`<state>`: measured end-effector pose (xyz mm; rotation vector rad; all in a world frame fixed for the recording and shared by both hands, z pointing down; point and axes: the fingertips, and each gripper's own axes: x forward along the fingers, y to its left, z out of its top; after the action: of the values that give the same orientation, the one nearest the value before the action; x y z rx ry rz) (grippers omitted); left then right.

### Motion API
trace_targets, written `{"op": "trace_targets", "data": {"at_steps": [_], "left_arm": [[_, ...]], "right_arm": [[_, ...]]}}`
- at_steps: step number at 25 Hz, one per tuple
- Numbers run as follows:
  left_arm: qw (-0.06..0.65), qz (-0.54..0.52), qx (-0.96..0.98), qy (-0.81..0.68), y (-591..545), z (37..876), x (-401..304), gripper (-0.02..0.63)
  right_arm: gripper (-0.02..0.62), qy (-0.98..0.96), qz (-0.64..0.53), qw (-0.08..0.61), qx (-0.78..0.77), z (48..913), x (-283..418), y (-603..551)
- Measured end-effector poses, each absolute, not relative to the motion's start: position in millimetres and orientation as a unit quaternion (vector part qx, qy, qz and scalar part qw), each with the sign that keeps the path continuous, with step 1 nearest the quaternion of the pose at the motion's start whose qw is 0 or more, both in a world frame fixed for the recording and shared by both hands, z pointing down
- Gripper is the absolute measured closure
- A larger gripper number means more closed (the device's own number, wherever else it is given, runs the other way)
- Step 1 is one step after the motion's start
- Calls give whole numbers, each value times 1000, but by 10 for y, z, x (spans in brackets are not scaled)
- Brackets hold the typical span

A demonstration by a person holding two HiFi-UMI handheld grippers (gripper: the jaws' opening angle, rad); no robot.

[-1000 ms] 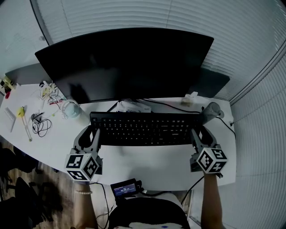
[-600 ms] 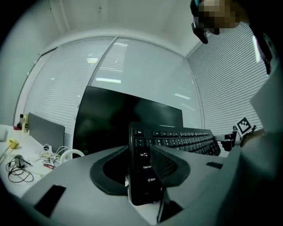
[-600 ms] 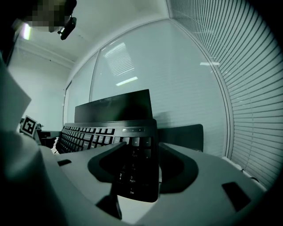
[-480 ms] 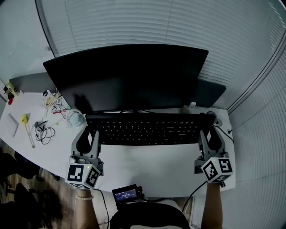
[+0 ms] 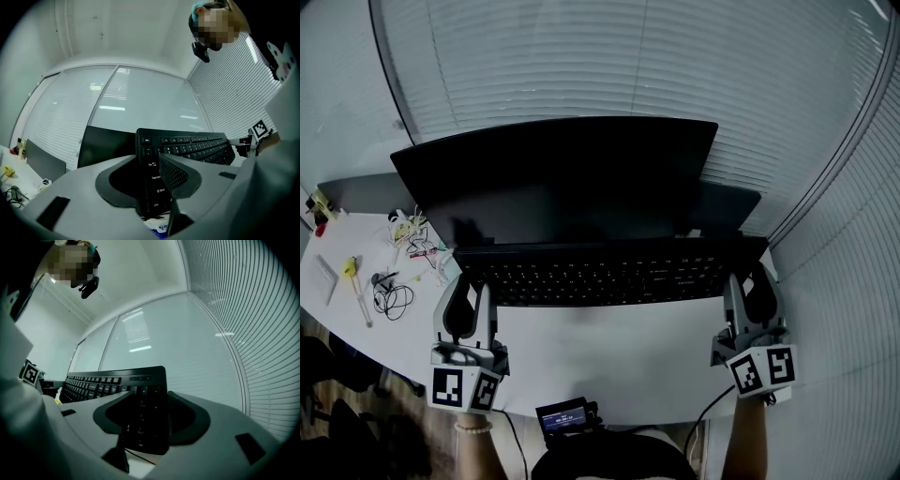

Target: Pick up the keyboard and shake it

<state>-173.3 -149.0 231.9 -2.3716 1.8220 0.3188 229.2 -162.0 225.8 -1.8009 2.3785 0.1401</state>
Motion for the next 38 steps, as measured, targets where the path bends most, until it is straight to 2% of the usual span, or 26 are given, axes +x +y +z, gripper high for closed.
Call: {"op": "trace_targets", "data": {"at_steps": [10, 21, 30, 38], "left_arm": [[115, 166, -782, 590, -1369, 1932, -1706, 454], [109, 163, -784, 589, -1374, 1983, -1615, 454], [31, 114, -790, 602, -1490, 2338, -1678, 454], [-62, 34, -786, 614, -1532, 3021, -1690, 456]], "right_arm": [[371, 785, 93, 137, -597, 1958, 2288, -1455], [371, 785, 88, 137, -598, 2029, 2384, -1451], [371, 783, 46, 80, -615, 2154, 2371, -1482], [373, 784, -25, 24, -619, 2791, 2368, -1564]]}}
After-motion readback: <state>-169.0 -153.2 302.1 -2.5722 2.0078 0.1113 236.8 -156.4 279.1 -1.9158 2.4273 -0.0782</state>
